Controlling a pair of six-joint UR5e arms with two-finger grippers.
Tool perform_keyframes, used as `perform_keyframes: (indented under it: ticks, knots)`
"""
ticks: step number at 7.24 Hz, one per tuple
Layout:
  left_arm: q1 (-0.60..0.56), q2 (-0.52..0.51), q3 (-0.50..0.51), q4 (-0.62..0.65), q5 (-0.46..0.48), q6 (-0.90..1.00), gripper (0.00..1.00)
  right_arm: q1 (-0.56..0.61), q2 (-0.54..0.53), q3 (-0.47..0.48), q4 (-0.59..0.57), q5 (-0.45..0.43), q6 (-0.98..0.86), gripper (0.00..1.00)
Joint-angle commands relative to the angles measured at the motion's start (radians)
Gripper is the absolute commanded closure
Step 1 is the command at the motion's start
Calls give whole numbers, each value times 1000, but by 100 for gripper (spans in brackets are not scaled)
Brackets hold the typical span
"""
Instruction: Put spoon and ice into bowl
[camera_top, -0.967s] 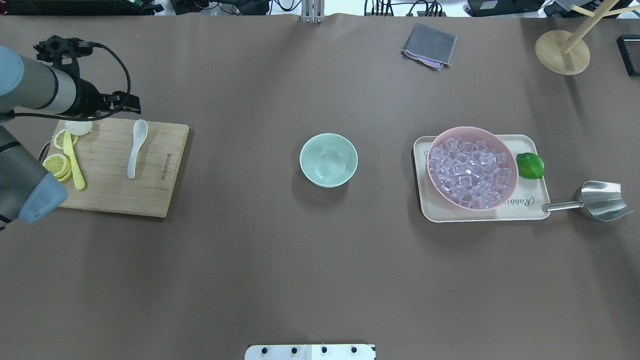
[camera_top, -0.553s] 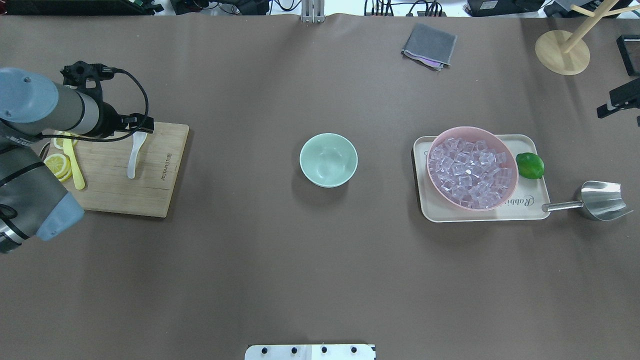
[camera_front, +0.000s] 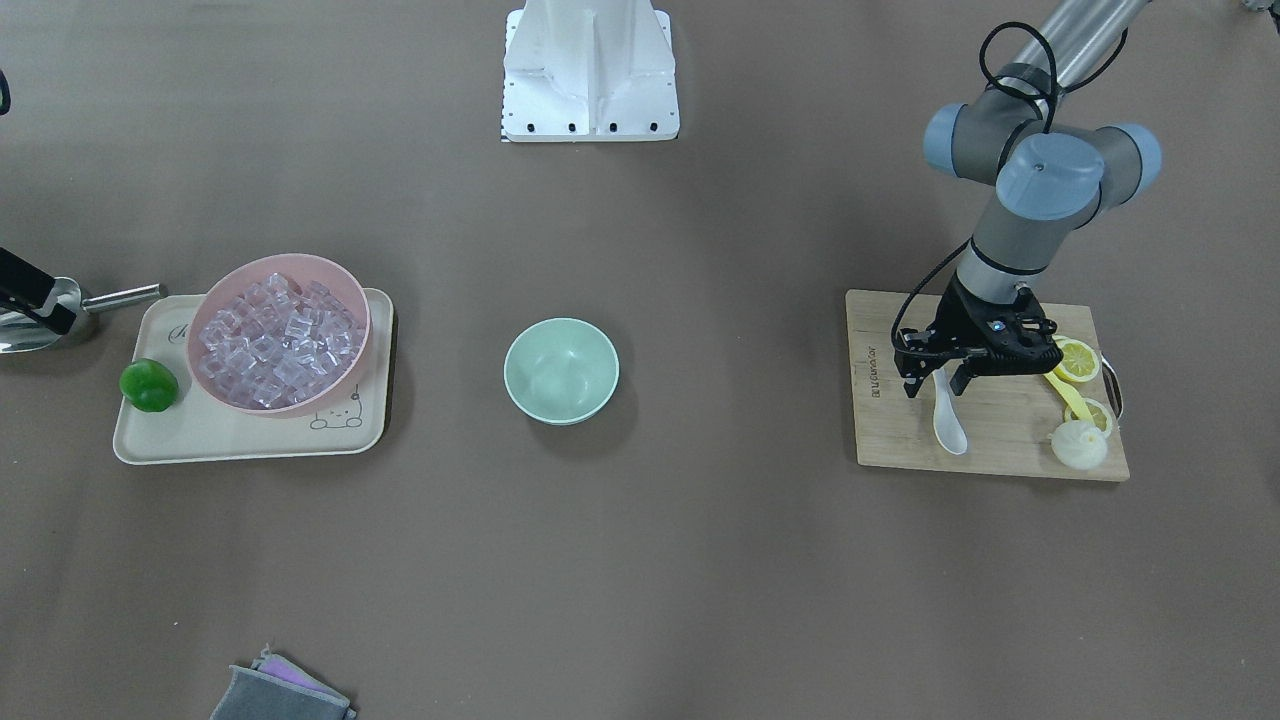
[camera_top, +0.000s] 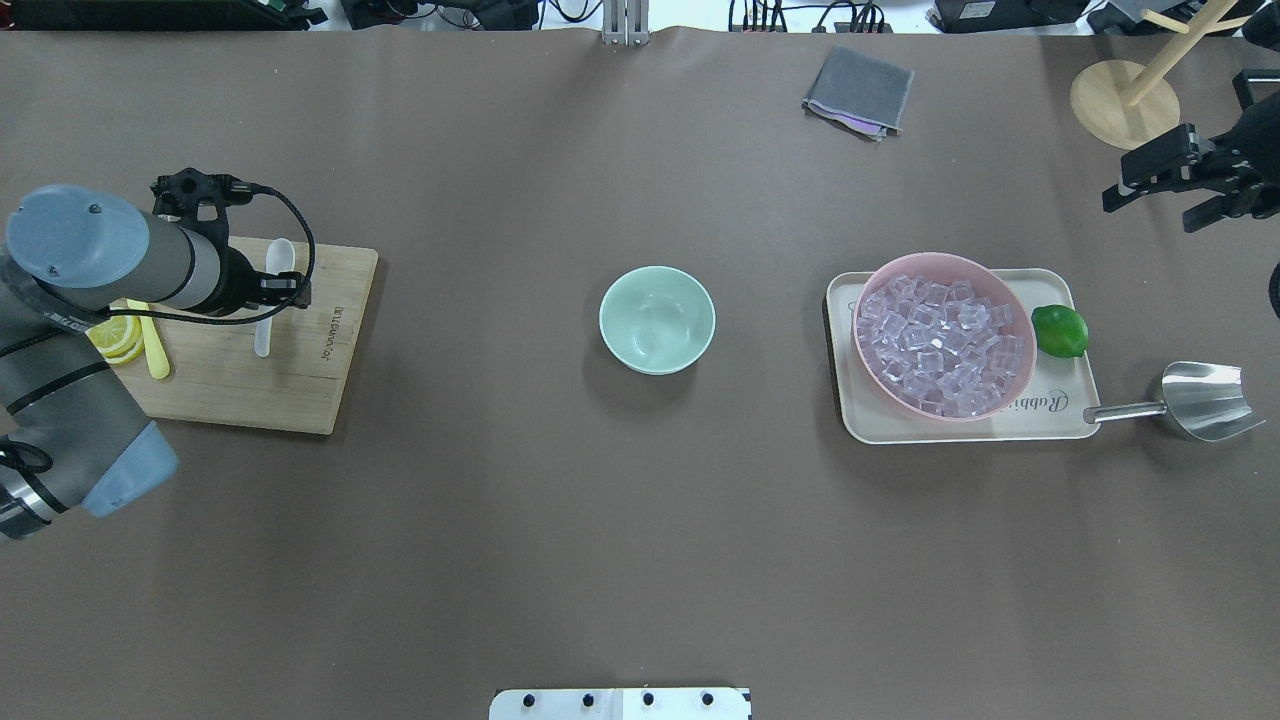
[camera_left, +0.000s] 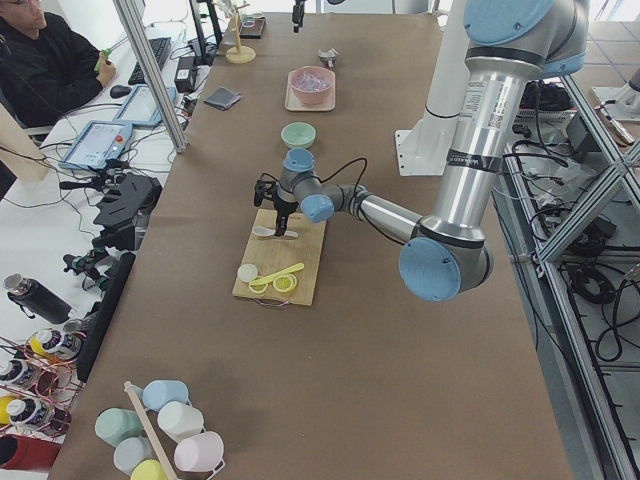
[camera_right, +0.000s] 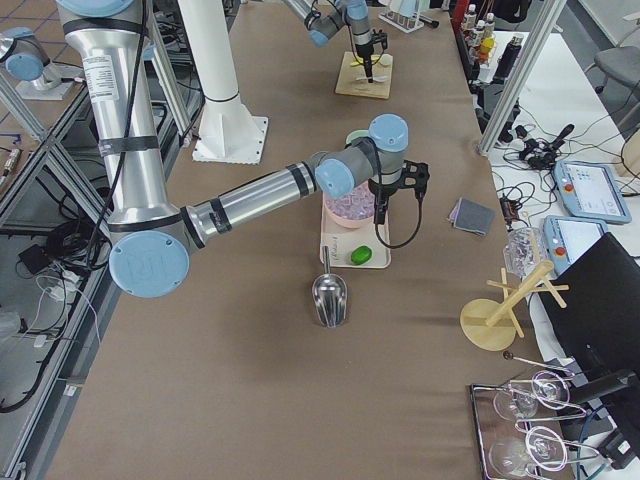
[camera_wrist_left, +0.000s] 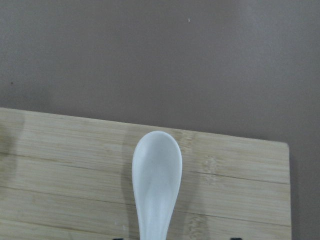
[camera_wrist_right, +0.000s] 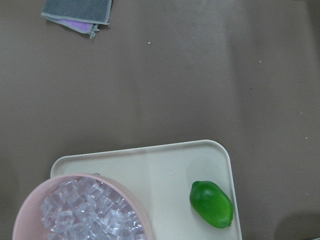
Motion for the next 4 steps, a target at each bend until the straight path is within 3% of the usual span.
perform_keyframes:
  ticks: [1, 3, 4]
  knots:
    - [0, 20, 0, -13, 0, 28, 42, -43, 31, 1, 0, -28, 48, 0]
    - [0, 19, 3, -13, 0, 33, 44, -52, 33, 0, 0, -35, 57, 0]
    - [1, 19, 3, -13, 0, 33, 57, -56, 36, 0, 0, -37, 57, 0]
